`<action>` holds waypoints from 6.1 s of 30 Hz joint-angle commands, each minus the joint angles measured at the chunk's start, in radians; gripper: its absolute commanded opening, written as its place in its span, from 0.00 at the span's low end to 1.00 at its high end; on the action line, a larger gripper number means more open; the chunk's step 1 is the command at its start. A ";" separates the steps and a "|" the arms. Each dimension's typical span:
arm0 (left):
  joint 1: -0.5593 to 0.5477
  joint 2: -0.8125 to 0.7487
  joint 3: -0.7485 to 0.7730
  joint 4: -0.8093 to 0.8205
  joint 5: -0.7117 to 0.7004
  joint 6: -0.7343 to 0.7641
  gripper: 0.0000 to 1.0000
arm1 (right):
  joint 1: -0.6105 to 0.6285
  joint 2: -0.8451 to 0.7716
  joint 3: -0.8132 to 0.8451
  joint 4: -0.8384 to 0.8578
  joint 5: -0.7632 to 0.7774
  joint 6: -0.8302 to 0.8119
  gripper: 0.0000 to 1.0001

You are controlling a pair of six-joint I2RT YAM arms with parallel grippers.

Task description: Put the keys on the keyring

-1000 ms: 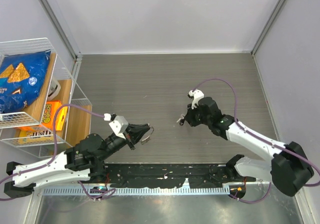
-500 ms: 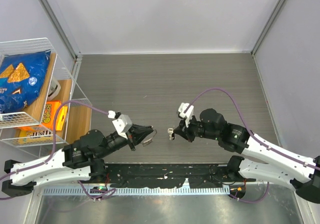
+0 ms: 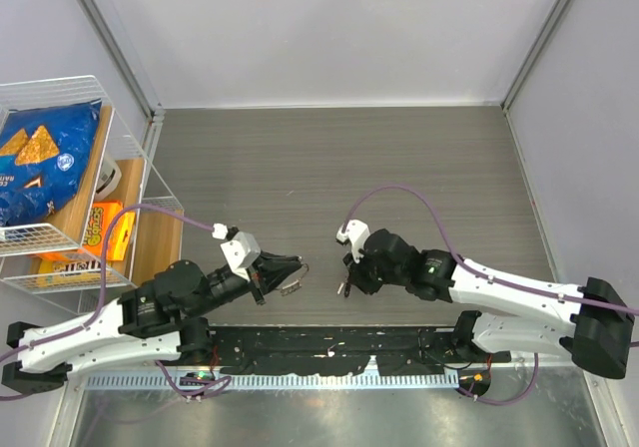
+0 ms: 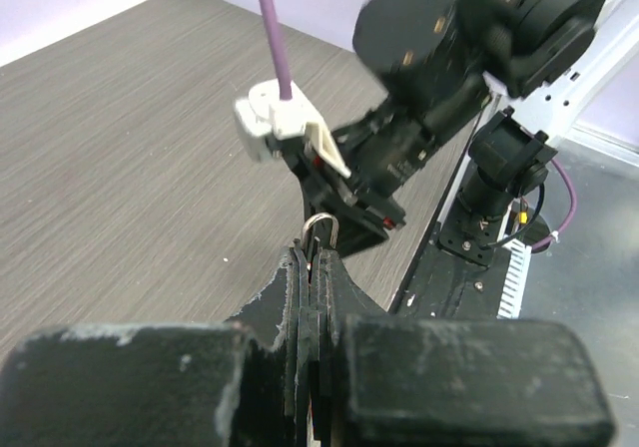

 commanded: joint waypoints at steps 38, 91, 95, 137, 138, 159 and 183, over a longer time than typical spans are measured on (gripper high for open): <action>0.000 0.010 0.005 0.043 0.022 -0.012 0.00 | -0.060 0.033 -0.153 -0.019 0.231 0.376 0.49; -0.001 0.019 0.007 0.032 0.011 -0.004 0.00 | -0.057 0.044 -0.086 0.012 0.228 0.290 0.06; 0.000 0.019 0.008 0.035 0.011 -0.003 0.00 | -0.046 -0.090 -0.058 -0.028 0.189 0.243 0.06; 0.000 0.034 0.037 0.005 0.008 -0.001 0.00 | -0.036 0.272 -0.029 0.061 0.172 0.235 0.27; -0.001 0.036 0.034 0.006 0.008 0.000 0.00 | -0.036 0.270 -0.029 0.059 0.173 0.235 0.26; 0.000 0.036 0.028 0.014 0.008 -0.004 0.00 | -0.033 0.263 -0.026 0.053 0.202 0.238 0.23; -0.001 0.033 0.024 0.012 0.008 -0.007 0.00 | 0.006 0.107 0.000 0.014 0.204 0.207 0.06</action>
